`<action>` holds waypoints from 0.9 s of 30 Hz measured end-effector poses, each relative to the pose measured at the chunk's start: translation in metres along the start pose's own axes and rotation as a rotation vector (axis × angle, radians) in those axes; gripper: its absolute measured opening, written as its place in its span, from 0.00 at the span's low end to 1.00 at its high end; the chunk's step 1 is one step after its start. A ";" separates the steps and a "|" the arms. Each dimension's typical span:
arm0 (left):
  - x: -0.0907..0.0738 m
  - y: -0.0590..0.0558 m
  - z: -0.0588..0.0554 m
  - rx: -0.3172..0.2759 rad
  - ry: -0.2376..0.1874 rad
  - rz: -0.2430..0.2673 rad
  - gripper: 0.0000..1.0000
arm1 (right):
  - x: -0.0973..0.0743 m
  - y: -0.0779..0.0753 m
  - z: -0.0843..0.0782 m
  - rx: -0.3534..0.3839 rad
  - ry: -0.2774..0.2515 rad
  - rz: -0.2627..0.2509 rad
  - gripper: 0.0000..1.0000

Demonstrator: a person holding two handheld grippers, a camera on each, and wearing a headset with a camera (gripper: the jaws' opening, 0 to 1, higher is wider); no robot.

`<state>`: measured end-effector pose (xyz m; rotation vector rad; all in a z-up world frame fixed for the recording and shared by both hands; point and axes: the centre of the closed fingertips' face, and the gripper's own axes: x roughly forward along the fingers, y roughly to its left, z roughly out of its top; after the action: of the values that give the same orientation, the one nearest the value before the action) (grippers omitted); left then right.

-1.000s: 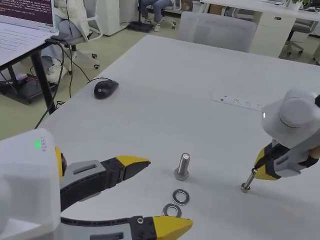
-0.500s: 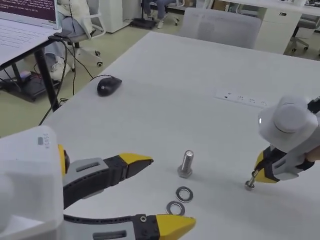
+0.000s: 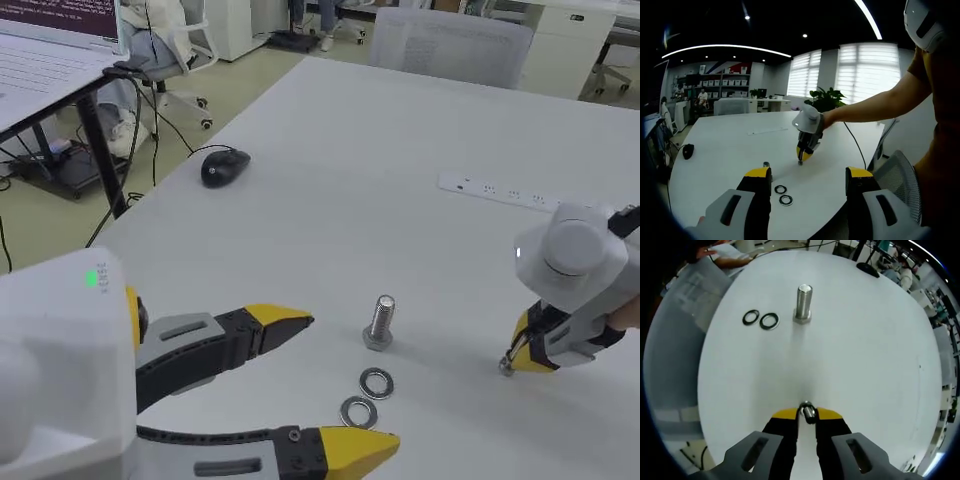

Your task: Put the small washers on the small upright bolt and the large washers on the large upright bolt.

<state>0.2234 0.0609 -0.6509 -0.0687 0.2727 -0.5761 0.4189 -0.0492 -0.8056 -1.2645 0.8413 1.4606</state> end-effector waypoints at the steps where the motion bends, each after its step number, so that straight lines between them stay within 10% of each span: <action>1: 0.000 0.000 0.000 -0.001 0.001 0.001 0.59 | 0.001 0.000 -0.001 0.002 0.002 -0.001 0.13; 27: 0.002 0.000 0.003 0.010 0.003 -0.005 0.59 | -0.027 0.015 -0.016 0.055 -0.030 -0.044 0.17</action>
<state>0.2256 0.0602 -0.6487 -0.0585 0.2725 -0.5823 0.4081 -0.0741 -0.7845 -1.2099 0.8238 1.4088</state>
